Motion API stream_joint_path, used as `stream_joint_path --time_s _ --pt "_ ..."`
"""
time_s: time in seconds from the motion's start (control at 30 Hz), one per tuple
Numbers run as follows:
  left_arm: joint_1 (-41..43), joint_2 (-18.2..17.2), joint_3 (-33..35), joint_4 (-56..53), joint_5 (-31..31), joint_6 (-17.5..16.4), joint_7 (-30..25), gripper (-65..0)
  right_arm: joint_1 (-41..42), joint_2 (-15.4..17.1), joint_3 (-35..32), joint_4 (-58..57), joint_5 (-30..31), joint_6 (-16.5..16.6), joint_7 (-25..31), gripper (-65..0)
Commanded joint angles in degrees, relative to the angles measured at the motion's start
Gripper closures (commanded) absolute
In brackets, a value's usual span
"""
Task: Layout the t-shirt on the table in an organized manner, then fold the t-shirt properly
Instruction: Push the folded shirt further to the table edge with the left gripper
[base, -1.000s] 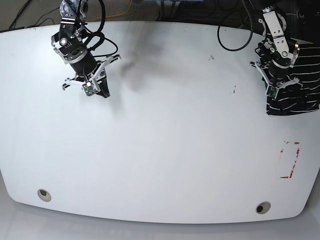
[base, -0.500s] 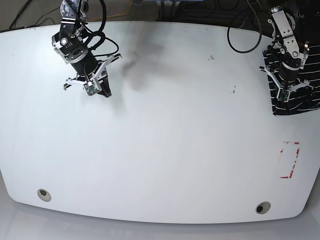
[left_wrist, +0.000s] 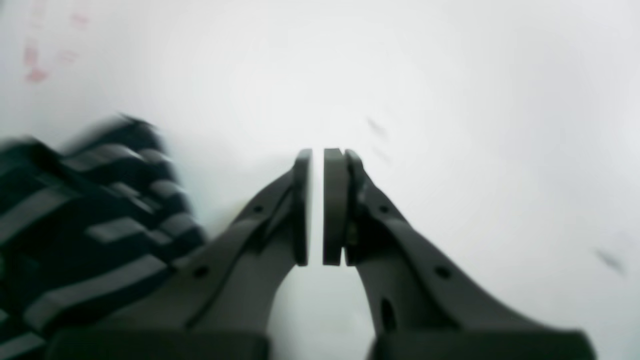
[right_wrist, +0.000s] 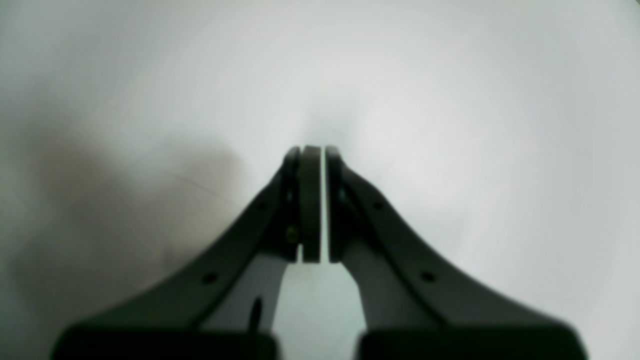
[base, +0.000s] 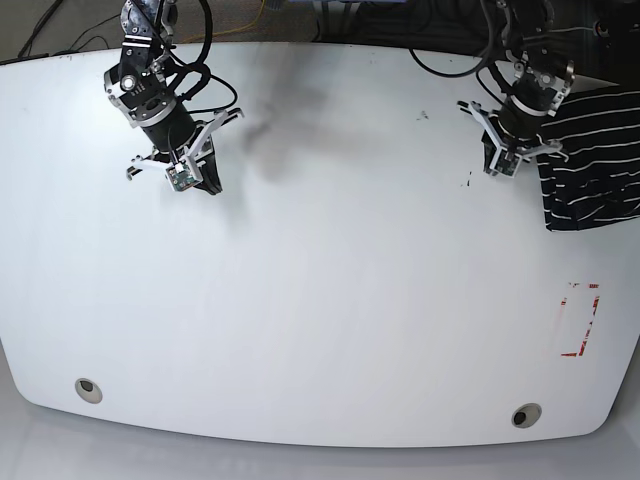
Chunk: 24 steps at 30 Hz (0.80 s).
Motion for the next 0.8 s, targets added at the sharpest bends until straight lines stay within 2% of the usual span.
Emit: stream_joint_path --time_s 0.0,0.37,0.77 --pt "1.6 0.3 0.0 2.1 -0.7 0.5 -1.2 -2.3 0.4 0.3 0.1 1.3 0.9 -0.3 1.6 -1.9" --pt "10.2 0.2 -0.7 2.5 -0.9 0.5 -1.3 -2.3 0.4 0.4 0.2 1.3 0.9 -0.3 1.6 -1.9" --pt "11.0 -0.6 -7.1 2.3 -0.9 0.5 -1.3 -2.3 0.4 0.3 0.2 1.3 0.9 -0.3 1.6 -1.9"
